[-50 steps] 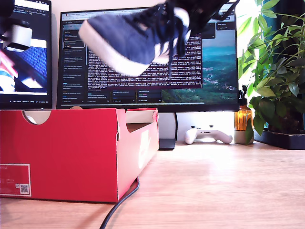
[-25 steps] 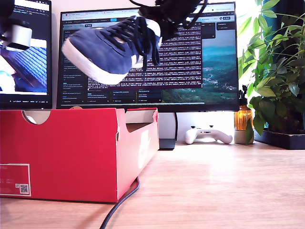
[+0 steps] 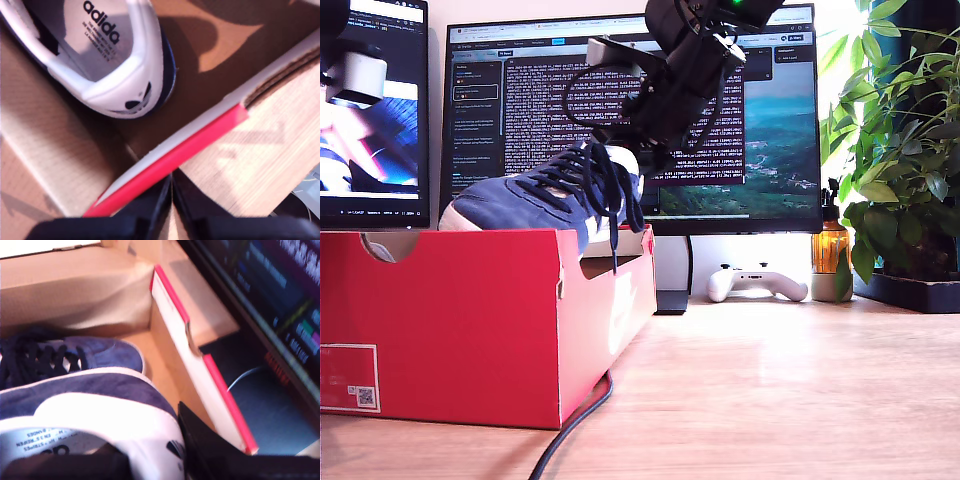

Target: Pack the blue shoes by picking the first shoe and placing it inside the red shoebox, left side, then picking and rotating the second shoe and placing it in the shoebox

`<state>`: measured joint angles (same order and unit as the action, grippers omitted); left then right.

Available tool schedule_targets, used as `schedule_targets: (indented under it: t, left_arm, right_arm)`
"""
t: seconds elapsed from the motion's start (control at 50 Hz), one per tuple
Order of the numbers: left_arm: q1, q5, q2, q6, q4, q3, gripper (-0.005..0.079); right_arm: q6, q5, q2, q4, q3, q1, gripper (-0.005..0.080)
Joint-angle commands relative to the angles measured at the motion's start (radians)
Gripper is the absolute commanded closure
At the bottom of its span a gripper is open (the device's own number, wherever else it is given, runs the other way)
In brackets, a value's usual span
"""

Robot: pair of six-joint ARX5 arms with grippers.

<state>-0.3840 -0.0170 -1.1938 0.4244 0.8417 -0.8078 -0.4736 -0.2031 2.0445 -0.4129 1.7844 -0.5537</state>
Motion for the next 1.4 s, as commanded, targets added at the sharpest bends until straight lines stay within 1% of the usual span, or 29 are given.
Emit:
schedule_targets:
  t: [0.0,0.24,0.38,0.52,0.68,0.78,0.84,0.9,0.94,0.98,1.02,1.14,1.24,1.28,1.34,1.38]
  left_arm:
    - [0.0,-0.002,-0.011,-0.006,-0.013,0.019,0.0761]
    - [0.0,-0.002,-0.011,-0.006,-0.013,0.019,0.0761]
    - [0.0,-0.002,-0.011,-0.006,-0.013,0.019,0.0761]
    - [0.0,-0.002,-0.011,-0.006,-0.014,0.019,0.0761]
    - [0.0,-0.002,-0.011,-0.006,-0.013,0.019,0.0761]
    - [0.0,-0.002,-0.011,-0.006,-0.013,0.019,0.0761]
    - [0.0,-0.002,-0.011,-0.006,-0.013,0.019,0.0761]
    - [0.0,-0.002,-0.011,-0.006,-0.013,0.019,0.0761]
    - [0.0,-0.002,-0.011,-0.006,-0.013,0.019,0.0761]
    - [0.0,-0.002,-0.011,-0.006,-0.013,0.019,0.0761]
    - [0.0,-0.002,-0.011,-0.006,-0.013,0.019,0.0761]
    - [0.0,-0.002,-0.011,-0.006,-0.013,0.019,0.0761]
    - [0.0,-0.002,-0.011,-0.006,-0.013,0.019,0.0761]
    - [0.0,-0.002,-0.011,-0.005,-0.013,0.019,0.0761]
    - [0.001,0.005,-0.011,0.05,-0.024,0.019,0.0761]
    - [0.003,0.003,-0.011,0.055,-0.037,0.019,0.0761]
  right_arm:
    - [-0.006,0.0,0.01,0.008,0.017,-0.036,0.0765]
    - [-0.077,0.05,0.055,-0.005,0.017,-0.067,0.0765]
    - [-0.078,0.079,0.077,-0.015,0.017,-0.07,0.0765]
    - [-0.078,0.084,0.103,-0.026,0.017,-0.07,0.0765]
    - [-0.132,0.154,0.115,-0.044,0.017,-0.076,0.0765]
    - [-0.133,0.174,0.115,-0.06,0.017,-0.081,0.0761]
    - [-0.14,0.2,0.115,-0.06,0.017,-0.086,0.0708]
    - [-0.146,0.243,0.115,-0.06,0.017,-0.094,0.0592]
    - [-0.146,0.267,0.115,-0.059,0.017,-0.096,0.0486]
    - [-0.146,0.281,0.115,-0.058,0.017,-0.101,0.0419]
    - [-0.146,0.296,0.115,-0.055,0.017,-0.109,0.0383]
    - [-0.148,0.352,0.114,-0.044,0.032,-0.121,0.0377]
    - [-0.148,0.365,0.114,-0.06,0.06,-0.132,0.0377]
    - [-0.146,0.376,0.114,-0.073,0.077,-0.137,0.0377]
    - [-0.126,0.396,0.111,-0.118,0.112,-0.143,0.0377]
    - [-0.105,0.408,0.111,-0.156,0.142,-0.148,0.0377]
